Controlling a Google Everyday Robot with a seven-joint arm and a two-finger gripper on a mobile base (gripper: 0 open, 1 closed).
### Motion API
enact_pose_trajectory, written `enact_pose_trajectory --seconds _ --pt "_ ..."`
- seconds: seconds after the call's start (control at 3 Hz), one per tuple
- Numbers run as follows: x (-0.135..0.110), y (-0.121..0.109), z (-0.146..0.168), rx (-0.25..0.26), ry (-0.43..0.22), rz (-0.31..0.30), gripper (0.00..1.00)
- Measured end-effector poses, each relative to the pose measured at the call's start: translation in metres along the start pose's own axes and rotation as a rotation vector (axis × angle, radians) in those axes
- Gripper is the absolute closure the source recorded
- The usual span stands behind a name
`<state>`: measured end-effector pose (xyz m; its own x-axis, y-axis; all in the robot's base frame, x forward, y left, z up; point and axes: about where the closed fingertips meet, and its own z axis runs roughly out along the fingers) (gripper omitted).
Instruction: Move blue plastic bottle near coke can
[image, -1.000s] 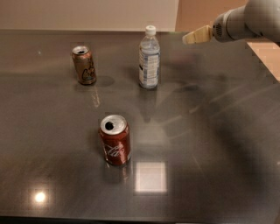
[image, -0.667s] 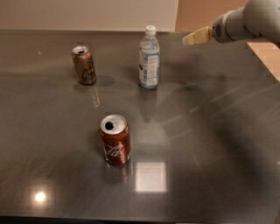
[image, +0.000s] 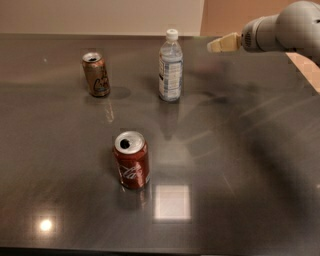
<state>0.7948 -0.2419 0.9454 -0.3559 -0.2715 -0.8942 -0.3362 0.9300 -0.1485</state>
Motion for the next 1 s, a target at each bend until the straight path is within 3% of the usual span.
enact_pose_trajectory --seconds 0.67,1.0 --pt "0.004 -0.005 0.009 0.03 -0.133 0.016 0.0" --pt "0.011 -0.004 0.017 0.052 -0.163 0.004 0.0"
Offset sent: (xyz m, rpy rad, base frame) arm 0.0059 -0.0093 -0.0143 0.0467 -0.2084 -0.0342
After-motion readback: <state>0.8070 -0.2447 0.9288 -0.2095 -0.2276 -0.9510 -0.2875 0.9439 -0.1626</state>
